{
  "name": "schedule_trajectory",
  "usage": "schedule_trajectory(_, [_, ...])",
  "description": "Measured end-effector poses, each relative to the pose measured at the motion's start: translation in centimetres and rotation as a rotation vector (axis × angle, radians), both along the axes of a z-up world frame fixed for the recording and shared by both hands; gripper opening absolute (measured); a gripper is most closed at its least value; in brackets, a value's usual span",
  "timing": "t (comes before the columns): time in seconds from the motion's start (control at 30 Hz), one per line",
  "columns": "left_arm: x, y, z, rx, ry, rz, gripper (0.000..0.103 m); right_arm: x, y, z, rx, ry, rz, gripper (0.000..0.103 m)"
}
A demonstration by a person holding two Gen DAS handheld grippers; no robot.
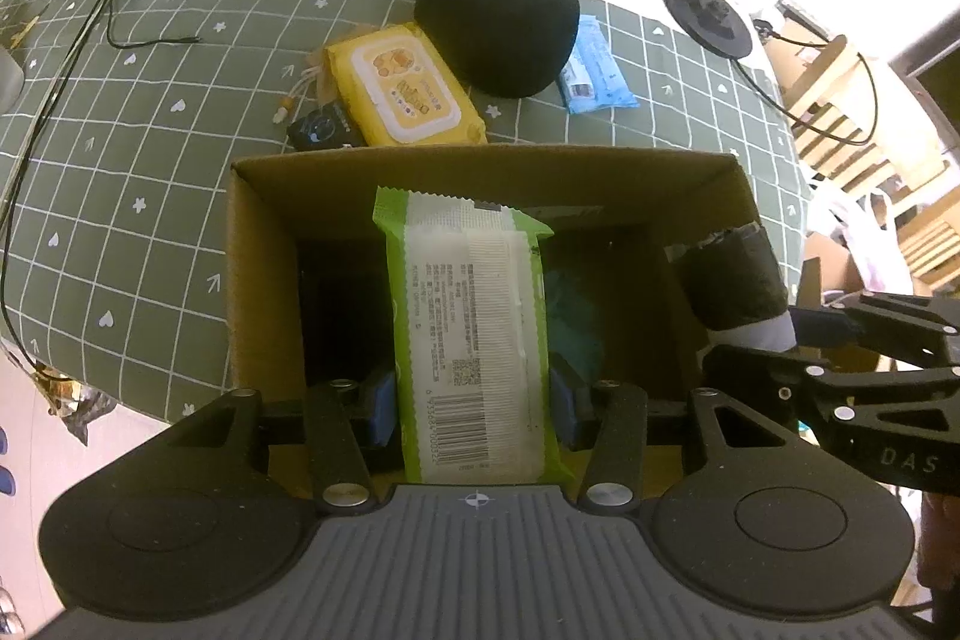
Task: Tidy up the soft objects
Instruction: 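Lower both items into the box and open both grippers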
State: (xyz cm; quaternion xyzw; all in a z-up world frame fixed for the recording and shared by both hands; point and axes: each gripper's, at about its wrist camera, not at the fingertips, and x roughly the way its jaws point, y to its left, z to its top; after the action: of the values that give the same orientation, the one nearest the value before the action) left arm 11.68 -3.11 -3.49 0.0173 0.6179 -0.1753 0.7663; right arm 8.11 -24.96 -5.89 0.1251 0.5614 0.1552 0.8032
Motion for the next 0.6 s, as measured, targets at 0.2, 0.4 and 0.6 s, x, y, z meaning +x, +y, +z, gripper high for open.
schedule_trajectory(0.2, [0.2,-0.2,0.1,0.023,-0.011,0.007,0.048,0.1,0.1,0.0,-0.004,0.007,0.005,0.051])
schedule_trajectory(0.4, [0.4,0.0,0.9,0.051,-0.04,0.041,0.067,0.1,0.0,0.6,-0.01,-0.023,-0.004,0.092])
schedule_trajectory(0.6, [0.0,0.2,1.2,0.072,-0.05,0.052,0.068,0.2,-0.1,0.9,-0.028,-0.03,-0.002,0.101])
